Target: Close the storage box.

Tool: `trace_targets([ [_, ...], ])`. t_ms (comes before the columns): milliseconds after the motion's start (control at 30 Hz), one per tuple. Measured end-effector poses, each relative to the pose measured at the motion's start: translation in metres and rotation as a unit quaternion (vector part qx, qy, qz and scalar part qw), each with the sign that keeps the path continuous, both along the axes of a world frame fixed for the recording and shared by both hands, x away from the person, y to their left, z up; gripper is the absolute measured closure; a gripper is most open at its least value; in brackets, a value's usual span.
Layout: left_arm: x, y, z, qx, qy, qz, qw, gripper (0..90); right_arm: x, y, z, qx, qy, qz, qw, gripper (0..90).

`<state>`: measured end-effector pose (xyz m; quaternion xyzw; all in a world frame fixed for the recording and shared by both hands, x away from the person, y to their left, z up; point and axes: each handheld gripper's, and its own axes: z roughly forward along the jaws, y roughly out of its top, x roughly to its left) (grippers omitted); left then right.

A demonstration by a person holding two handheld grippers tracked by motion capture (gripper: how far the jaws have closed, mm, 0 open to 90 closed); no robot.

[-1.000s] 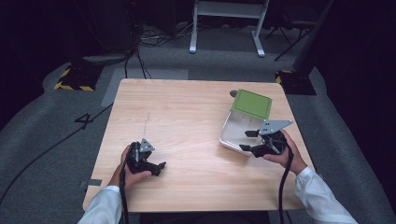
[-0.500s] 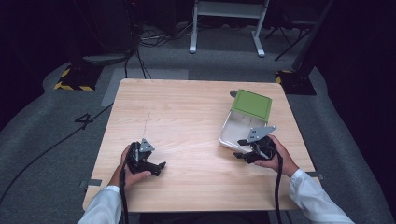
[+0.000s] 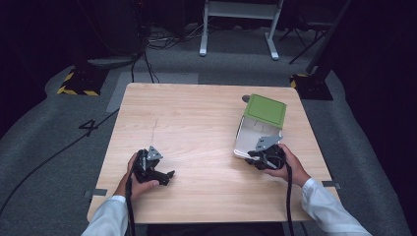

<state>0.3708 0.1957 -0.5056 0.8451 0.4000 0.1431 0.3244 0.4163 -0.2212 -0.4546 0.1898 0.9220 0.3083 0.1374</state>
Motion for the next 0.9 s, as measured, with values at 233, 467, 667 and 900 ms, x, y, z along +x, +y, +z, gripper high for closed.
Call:
trace_targets([
  [233,0.0,0.0,0.0,-0.001,0.0,0.001,1.0,0.2,0.005,0.004,0.0,-0.002,-0.003,0.002,1.0,71.2],
  [467,0.0,0.0,0.0,0.0,0.0,0.0,1.0,0.2,0.013,0.003,0.004,-0.001,-0.003,-0.002,1.0,71.7],
  [667,0.0,0.0,0.0,0.0,0.0,0.0,1.0,0.2,0.023,0.0,0.009,0.004,-0.007,-0.013,0.9999,71.5],
  [900,0.0,0.0,0.0,0.0,0.0,0.0,1.0,0.2,0.034,-0.004,0.01,0.0,-0.008,-0.035,0.9994,68.6],
])
